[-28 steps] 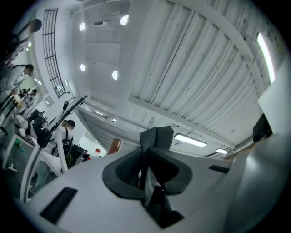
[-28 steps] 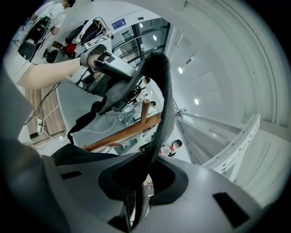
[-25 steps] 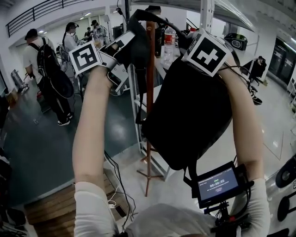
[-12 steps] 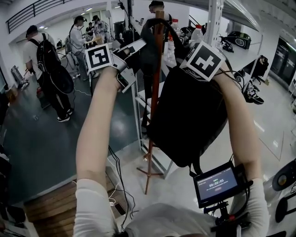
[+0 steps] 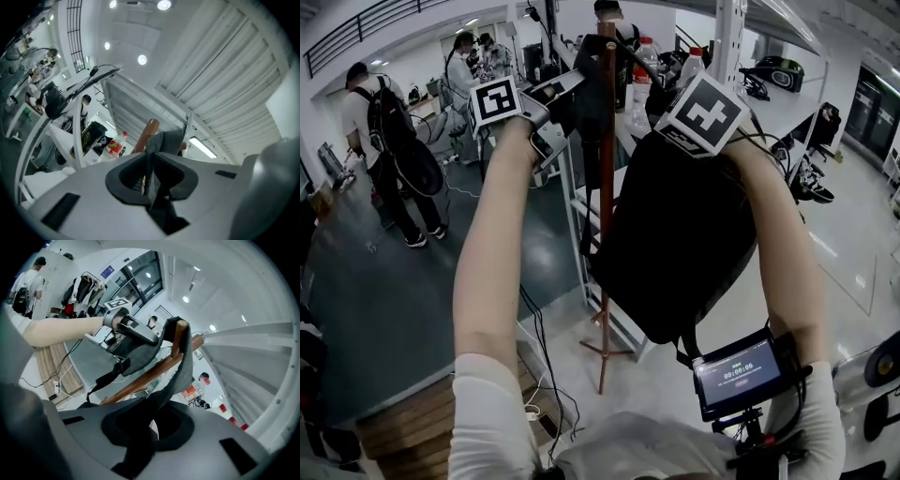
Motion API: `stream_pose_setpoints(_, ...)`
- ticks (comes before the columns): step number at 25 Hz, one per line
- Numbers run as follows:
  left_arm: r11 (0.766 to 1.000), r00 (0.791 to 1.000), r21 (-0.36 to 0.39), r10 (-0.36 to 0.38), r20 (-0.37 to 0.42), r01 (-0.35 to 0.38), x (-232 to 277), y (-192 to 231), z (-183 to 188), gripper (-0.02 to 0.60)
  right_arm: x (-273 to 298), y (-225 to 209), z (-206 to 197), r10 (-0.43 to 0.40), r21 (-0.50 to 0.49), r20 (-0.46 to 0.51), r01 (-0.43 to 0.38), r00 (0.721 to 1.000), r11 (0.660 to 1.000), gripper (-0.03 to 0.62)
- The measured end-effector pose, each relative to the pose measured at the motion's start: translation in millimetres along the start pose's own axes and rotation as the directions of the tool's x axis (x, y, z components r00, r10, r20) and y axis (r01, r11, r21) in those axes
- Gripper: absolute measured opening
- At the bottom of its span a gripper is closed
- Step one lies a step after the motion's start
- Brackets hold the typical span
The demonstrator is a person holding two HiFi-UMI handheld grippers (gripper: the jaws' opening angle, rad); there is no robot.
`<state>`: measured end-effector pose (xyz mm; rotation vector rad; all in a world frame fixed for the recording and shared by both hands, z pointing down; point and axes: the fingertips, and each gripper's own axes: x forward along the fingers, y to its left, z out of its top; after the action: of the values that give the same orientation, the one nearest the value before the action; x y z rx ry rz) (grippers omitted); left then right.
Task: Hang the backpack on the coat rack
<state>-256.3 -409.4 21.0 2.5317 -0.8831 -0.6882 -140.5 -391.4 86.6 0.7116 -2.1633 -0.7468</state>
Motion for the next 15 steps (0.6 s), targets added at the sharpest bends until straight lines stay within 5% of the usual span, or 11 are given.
stream_pose_setpoints(6, 0.987, 0.985, -0.041, -0.158, -0.075, 0.155, 28, 6, -49, 0.057, 36, 12, -24, 0.092, 0.02, 0.028, -0.093, 0.995, 0.995, 0.049)
stream_pose_setpoints(10, 0.966, 0.967, -0.048, -0.254, -0.012, 0.253, 20, -19, -76, 0.057, 20, 32, -28, 0.05, 0.007, 0.097, -0.05, 0.994, 0.999, 0.049)
stream_pose_setpoints(15, 0.953, 0.967, 0.201, -0.243, 0.071, 0.225, 2, -70, -96, 0.057, 19, 48, -30, -0.113, 0.019, 0.16, 0.111, 0.981, 0.994, 0.049)
